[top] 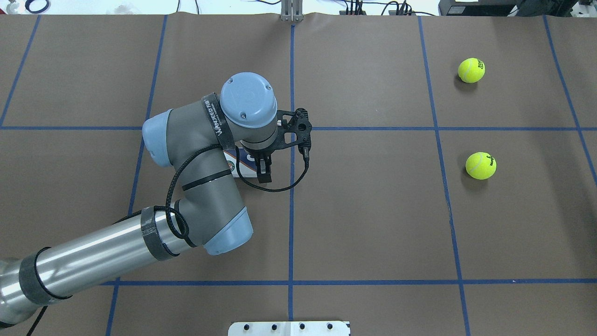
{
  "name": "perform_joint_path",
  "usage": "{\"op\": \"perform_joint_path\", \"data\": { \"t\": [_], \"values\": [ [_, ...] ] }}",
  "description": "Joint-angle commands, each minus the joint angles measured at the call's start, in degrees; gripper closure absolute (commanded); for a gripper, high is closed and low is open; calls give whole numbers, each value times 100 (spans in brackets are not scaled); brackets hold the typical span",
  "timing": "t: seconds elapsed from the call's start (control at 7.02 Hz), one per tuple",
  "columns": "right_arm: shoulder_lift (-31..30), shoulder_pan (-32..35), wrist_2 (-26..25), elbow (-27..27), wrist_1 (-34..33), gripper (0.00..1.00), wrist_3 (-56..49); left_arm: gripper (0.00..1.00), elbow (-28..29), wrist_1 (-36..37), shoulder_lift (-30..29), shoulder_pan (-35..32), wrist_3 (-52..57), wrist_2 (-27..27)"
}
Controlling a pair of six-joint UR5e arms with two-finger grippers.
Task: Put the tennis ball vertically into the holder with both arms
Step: 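Close the left gripper on the can's open end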
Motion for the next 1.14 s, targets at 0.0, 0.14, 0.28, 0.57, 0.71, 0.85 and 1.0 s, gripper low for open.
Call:
{"op": "perform_joint_path", "data": {
  "t": [0.0, 0.14, 0.28, 0.57, 0.71, 0.85, 1.0],
  "values": [
    [0, 0, -9, -23, 7, 1, -9, 1, 187, -117, -76, 50, -8, 10],
    [0, 0, -26, -41, 7, 1, -9, 1, 284, -117, -93, 50, -8, 10],
    [0, 0, -18, -41, 7, 1, -9, 1, 328, -117, -85, 85, -8, 10],
    [0, 0, -18, -41, 7, 1, -9, 1, 372, -126, -93, 103, -17, 10],
    [-9, 0, -18, -41, -2, 1, -9, 1, 399, -126, -102, 103, -17, 10],
    [-9, 0, -26, -41, -2, 1, -9, 2, 460, -213, -137, 120, -26, 115],
    [-9, 0, -35, -67, -2, 1, -9, 1, 713, -545, -163, 225, -43, 290]
  ]
}}
